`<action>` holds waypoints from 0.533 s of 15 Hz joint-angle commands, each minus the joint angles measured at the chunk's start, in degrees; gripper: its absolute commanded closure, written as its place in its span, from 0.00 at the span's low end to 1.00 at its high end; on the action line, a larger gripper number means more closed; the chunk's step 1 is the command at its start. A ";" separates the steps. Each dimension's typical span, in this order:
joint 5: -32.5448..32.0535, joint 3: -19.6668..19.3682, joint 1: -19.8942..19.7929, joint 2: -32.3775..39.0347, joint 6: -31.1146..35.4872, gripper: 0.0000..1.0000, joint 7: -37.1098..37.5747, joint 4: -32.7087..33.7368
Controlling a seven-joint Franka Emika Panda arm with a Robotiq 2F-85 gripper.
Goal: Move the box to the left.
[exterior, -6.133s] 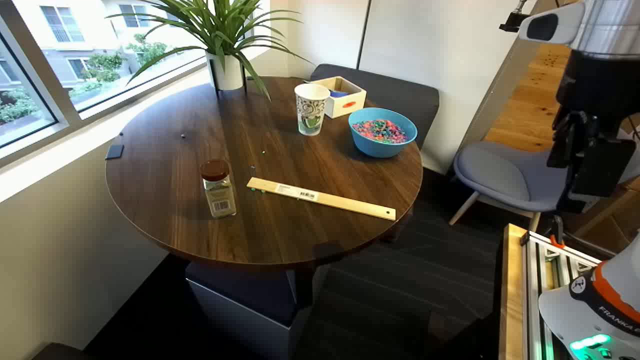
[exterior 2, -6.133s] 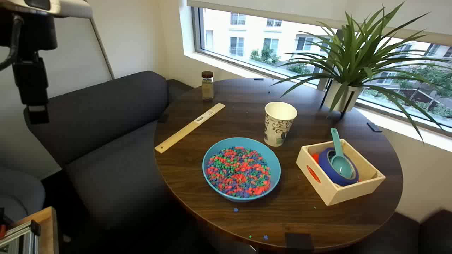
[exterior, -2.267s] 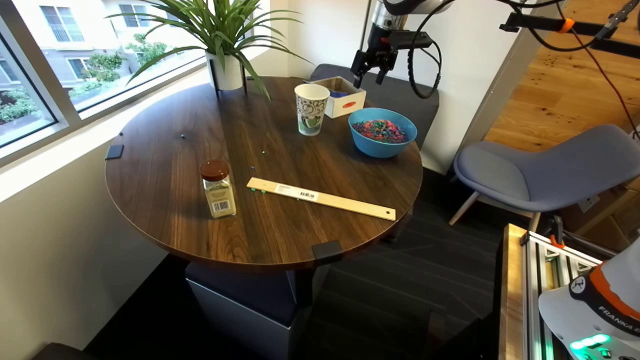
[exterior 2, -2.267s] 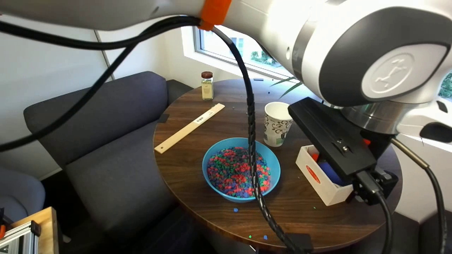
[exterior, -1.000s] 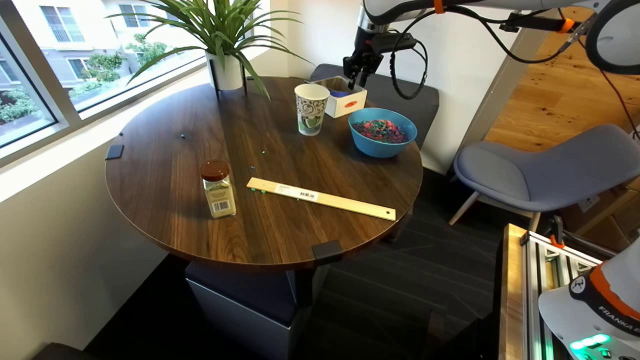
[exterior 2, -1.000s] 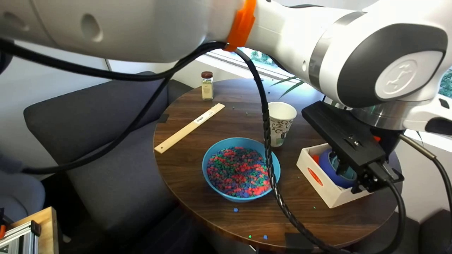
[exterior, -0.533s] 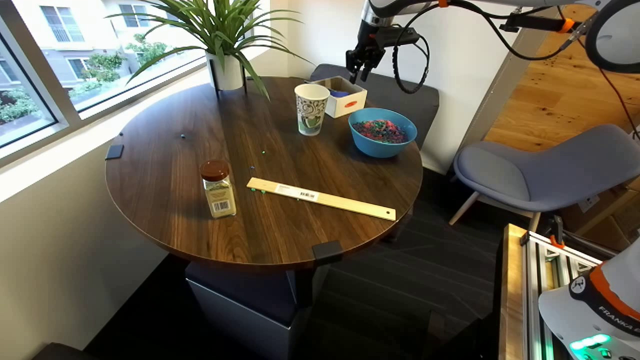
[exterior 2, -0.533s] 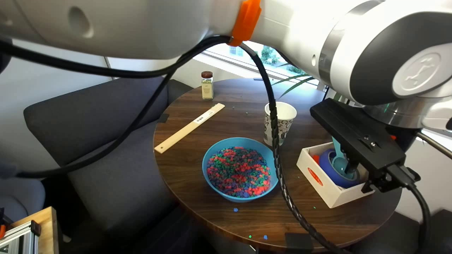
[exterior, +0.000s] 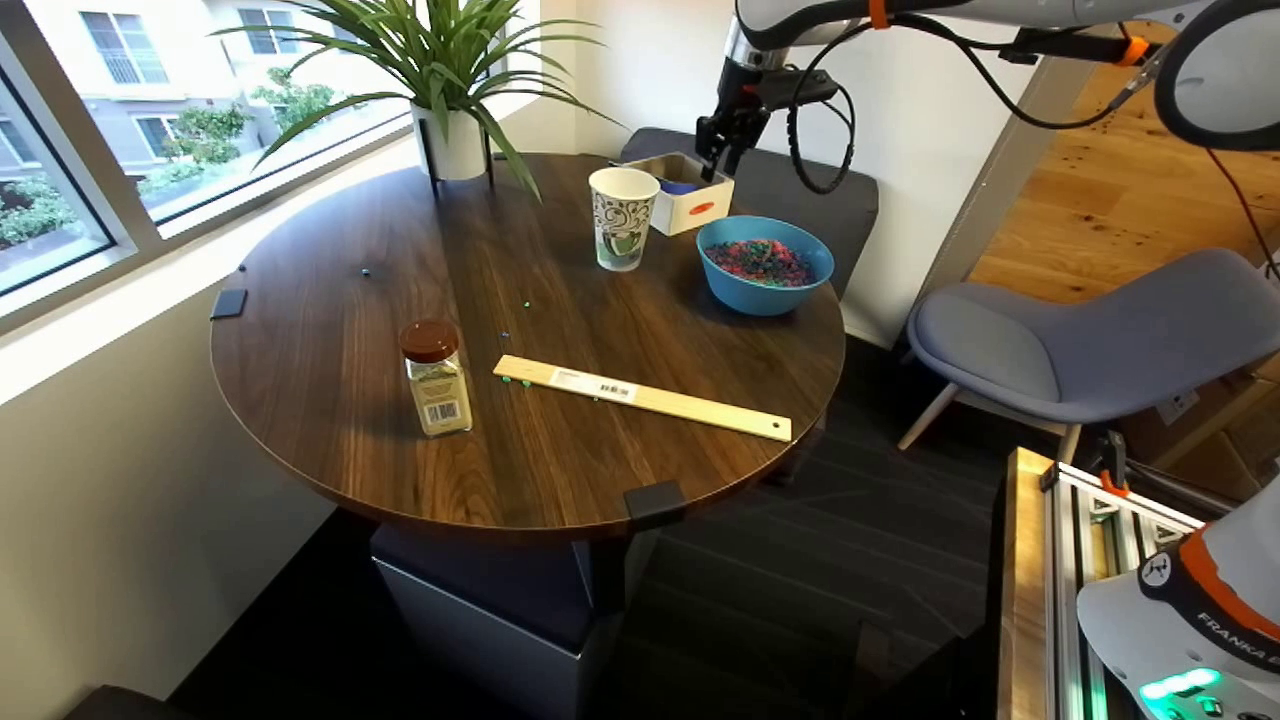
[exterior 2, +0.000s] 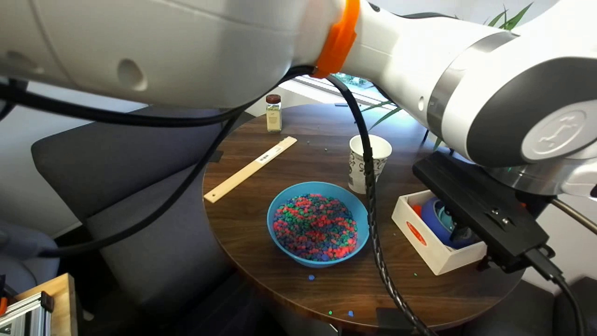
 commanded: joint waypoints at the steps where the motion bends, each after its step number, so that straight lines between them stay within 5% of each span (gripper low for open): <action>1: 1.23 1.35 -0.52 0.91 0.63 0.62 -1.53 -0.02; 2: 1.00 1.36 -0.27 1.21 1.07 0.64 -1.31 0.07; 5: 0.58 1.52 0.10 1.67 1.24 0.91 -0.92 0.47; 8: 0.10 1.23 0.18 1.80 0.17 0.98 -0.66 0.67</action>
